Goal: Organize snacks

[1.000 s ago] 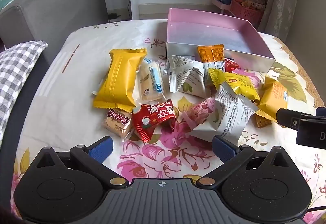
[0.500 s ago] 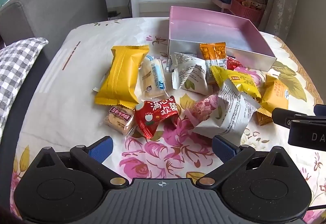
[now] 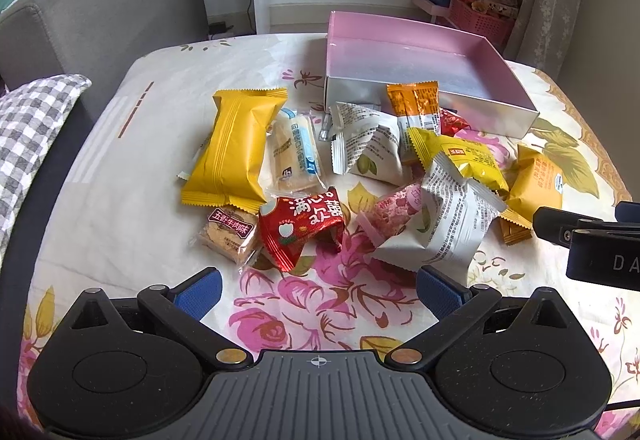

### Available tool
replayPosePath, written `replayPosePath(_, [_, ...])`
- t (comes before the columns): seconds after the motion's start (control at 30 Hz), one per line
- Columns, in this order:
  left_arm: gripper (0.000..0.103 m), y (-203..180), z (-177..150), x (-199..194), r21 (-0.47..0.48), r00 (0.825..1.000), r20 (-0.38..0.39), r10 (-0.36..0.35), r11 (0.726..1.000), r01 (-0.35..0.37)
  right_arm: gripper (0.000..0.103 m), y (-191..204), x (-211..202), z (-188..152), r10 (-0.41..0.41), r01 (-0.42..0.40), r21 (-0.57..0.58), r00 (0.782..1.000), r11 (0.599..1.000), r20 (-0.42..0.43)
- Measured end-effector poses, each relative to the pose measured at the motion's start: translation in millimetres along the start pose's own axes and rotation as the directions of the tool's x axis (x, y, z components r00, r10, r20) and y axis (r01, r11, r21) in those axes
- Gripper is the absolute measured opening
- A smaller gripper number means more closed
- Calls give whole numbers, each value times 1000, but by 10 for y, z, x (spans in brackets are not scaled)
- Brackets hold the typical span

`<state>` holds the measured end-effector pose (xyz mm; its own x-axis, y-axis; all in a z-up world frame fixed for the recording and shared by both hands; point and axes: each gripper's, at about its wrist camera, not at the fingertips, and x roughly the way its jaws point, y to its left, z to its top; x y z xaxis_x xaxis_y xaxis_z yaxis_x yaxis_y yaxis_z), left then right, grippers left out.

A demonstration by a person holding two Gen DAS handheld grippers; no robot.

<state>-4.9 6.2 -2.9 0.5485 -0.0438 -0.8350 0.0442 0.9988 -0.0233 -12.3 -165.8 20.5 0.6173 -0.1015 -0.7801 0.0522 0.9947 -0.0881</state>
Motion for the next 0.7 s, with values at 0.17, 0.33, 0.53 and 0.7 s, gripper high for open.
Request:
replayPosePath(0.17, [103, 1, -6, 2, 2, 1000, -1, -2, 1000, 2, 96, 0, 0, 0, 0, 0, 0, 1000, 1000, -1])
replayPosePath(0.33, [103, 0, -8, 1, 1, 1000, 0, -2, 1000, 2, 96, 0, 0, -1, 0, 0, 0, 1000, 1000, 0])
replayPosePath(0.53, [103, -6, -6, -3, 4, 1000, 0, -1, 1000, 1, 96, -5, -7, -2, 1, -1, 2, 1000, 1000, 2])
replayPosePath(0.7, [103, -4, 0, -4, 2, 1000, 0, -2, 1000, 2, 96, -8, -4, -2, 0, 0, 4, 1000, 1000, 2])
